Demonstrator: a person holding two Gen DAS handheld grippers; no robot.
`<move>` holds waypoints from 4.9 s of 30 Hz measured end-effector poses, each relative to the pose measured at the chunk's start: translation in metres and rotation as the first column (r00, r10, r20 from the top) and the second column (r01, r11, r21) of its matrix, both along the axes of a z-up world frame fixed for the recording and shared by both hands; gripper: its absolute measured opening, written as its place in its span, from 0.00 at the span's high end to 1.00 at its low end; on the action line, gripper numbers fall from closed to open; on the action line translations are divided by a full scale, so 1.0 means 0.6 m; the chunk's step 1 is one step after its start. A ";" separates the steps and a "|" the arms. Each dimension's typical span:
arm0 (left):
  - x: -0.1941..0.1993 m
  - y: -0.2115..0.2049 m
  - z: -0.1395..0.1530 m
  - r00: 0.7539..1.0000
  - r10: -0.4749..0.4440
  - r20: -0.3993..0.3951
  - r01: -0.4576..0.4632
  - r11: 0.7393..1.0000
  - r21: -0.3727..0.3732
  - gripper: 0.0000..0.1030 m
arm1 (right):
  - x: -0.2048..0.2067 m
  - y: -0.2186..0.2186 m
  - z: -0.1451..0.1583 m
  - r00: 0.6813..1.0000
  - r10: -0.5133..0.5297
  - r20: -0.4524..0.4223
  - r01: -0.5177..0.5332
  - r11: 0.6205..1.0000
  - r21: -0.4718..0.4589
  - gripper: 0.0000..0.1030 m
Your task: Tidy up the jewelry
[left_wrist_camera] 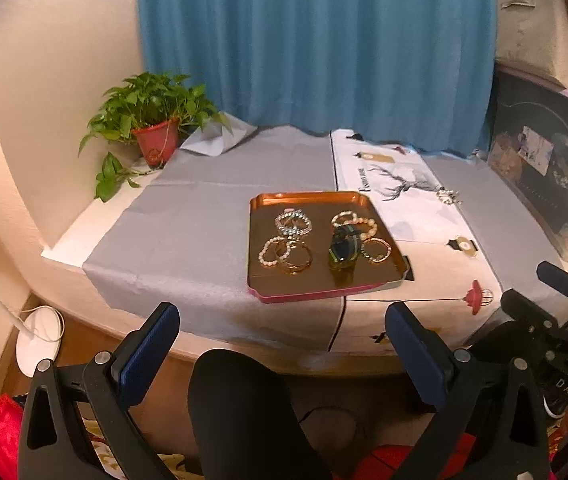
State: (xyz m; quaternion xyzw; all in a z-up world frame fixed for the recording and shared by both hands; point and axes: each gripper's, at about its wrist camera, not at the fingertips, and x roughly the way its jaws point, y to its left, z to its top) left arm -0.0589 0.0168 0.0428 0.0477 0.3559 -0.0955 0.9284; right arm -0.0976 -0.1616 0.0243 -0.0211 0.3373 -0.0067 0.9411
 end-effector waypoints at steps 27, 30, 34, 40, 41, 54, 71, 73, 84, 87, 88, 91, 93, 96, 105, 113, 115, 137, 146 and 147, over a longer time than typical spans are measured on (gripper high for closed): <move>-0.011 -0.066 0.004 0.999 -0.050 -0.015 0.051 0.997 0.059 0.01 | -0.037 -0.053 0.018 0.999 -0.031 0.028 0.030 0.999 0.013 0.30; 0.005 -0.086 -0.003 0.997 -0.070 -0.037 0.072 0.995 0.066 0.01 | -0.016 -0.098 0.026 0.998 -0.052 0.039 0.052 0.999 0.006 0.30; 0.037 -0.126 -0.012 0.990 -0.110 -0.086 0.114 0.992 0.047 0.01 | 0.019 -0.197 0.038 0.989 -0.138 0.051 0.137 0.990 0.027 0.28; 0.115 -0.217 -0.019 0.977 -0.163 -0.134 0.166 0.986 0.010 0.01 | 0.101 -0.368 0.015 0.972 -0.236 -0.005 0.236 0.971 0.030 0.26; 0.129 -0.235 -0.021 0.976 -0.172 -0.135 0.175 0.984 0.012 0.01 | 0.117 -0.390 0.008 0.969 -0.247 -0.013 0.248 0.968 0.030 0.26; 0.338 -0.460 -0.129 0.945 -0.180 -0.275 0.214 0.972 0.100 0.01 | 0.479 -0.599 -0.167 0.983 -0.109 -0.146 0.123 0.988 0.092 0.26; 0.419 -0.491 -0.195 0.932 -0.108 -0.346 0.157 0.981 0.117 0.01 | 0.587 -0.588 -0.259 0.962 0.215 -0.167 -0.210 0.977 0.046 0.94; 0.422 -0.507 -0.194 0.931 -0.125 -0.342 0.174 0.978 0.114 0.01 | 0.557 -0.600 -0.245 0.968 0.213 -0.136 -0.205 0.976 0.071 0.94; 0.544 -0.660 -0.220 0.882 -0.275 -0.382 0.294 0.956 -0.009 0.01 | 0.455 -0.705 -0.282 0.967 -0.008 -0.255 0.023 0.998 0.055 0.90; 0.597 -0.693 -0.237 0.874 -0.279 -0.397 0.280 0.958 -0.058 0.01 | 0.455 -0.710 -0.280 0.967 -0.017 -0.252 0.025 0.999 0.027 0.86; 0.617 -0.706 -0.248 0.860 -0.288 -0.422 0.284 0.956 -0.072 0.01 | 0.458 -0.709 -0.281 0.968 -0.019 -0.252 0.022 1.000 0.010 0.85; 0.654 -0.735 -0.279 0.817 -0.299 -0.494 0.307 0.949 -0.067 0.07 | 0.460 -0.709 -0.281 0.968 -0.027 -0.248 0.026 1.000 -0.009 0.81; 0.674 -0.755 -0.296 0.814 -0.289 -0.503 0.309 0.950 -0.044 0.07 | 0.462 -0.708 -0.281 0.969 -0.034 -0.243 0.032 0.999 -0.012 0.79; 0.689 -0.778 -0.318 0.802 -0.291 -0.522 0.328 0.944 -0.024 0.10 | 0.461 -0.713 -0.285 0.973 -0.049 -0.226 0.049 0.999 -0.004 0.69; 0.615 -0.804 -0.281 0.789 -0.419 -0.449 0.501 0.862 0.076 0.94 | 0.464 -0.689 -0.280 0.970 -0.055 -0.235 0.052 0.998 -0.019 0.91; 0.542 -0.691 -0.179 0.815 -0.443 -0.375 0.469 0.883 -0.024 0.94 | 0.393 -0.698 -0.222 0.947 -0.235 -0.220 0.265 0.957 0.116 0.94; 0.520 -0.669 -0.157 0.823 -0.442 -0.358 0.463 0.886 -0.031 0.94 | 0.370 -0.694 -0.211 0.940 -0.259 -0.223 0.294 0.946 0.138 0.94; 0.296 -0.305 0.061 0.927 -0.349 -0.140 0.336 0.936 -0.108 0.94 | 0.189 -0.420 -0.067 0.986 -0.115 -0.118 0.142 0.958 0.251 0.94; 0.238 -0.143 0.055 0.962 -0.249 -0.112 0.239 0.967 -0.091 0.94 | 0.186 -0.240 -0.036 0.993 0.079 -0.090 -0.054 0.966 0.255 0.94; 0.236 -0.128 0.049 0.965 -0.236 -0.115 0.226 0.970 -0.092 0.94 | 0.189 -0.224 -0.035 0.992 0.094 -0.089 -0.068 0.965 0.254 0.94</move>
